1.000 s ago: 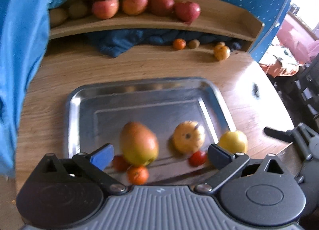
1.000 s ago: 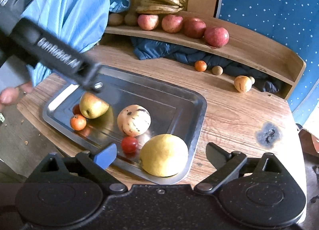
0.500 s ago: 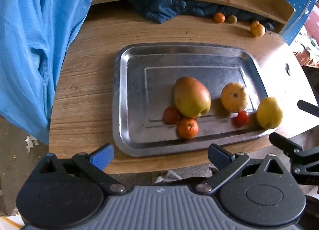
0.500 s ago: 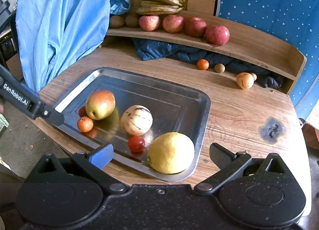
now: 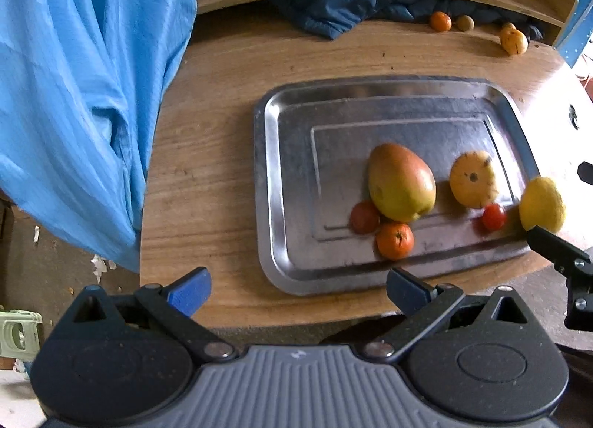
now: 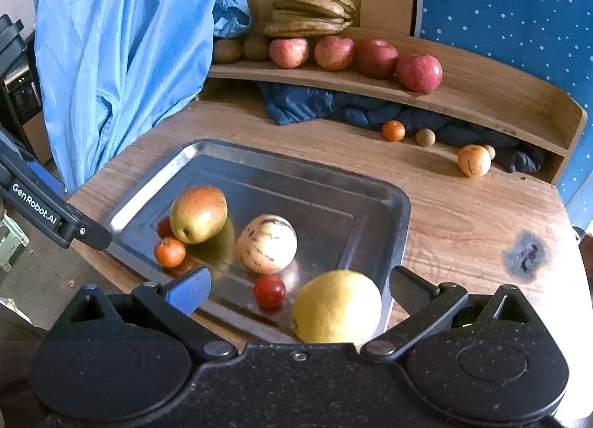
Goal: Organize fruits
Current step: 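Move both open grippers back toward the fruits under the shelf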
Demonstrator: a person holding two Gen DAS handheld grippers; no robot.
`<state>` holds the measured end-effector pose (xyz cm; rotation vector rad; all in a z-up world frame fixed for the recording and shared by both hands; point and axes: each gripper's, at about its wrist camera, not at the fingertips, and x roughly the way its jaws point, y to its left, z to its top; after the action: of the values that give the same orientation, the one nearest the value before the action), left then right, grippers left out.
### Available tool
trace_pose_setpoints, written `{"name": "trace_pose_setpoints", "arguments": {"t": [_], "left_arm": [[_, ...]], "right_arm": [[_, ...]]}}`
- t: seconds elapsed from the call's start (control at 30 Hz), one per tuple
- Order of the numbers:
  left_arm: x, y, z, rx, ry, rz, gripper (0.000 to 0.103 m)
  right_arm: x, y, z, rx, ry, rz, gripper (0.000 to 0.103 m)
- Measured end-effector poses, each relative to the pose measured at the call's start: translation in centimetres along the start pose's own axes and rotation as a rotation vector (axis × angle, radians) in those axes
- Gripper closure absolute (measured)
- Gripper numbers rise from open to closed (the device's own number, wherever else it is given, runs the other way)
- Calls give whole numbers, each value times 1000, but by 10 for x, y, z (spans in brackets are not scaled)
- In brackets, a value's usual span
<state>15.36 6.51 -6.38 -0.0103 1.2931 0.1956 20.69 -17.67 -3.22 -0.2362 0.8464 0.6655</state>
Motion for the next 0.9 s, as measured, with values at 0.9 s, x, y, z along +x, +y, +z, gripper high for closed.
{"name": "trace_pose_setpoints", "arguments": {"t": [0.9], "left_arm": [[23, -50, 90, 123, -68, -77, 1]], "right_arm": [[10, -68, 18, 153, -22, -153, 1]]}}
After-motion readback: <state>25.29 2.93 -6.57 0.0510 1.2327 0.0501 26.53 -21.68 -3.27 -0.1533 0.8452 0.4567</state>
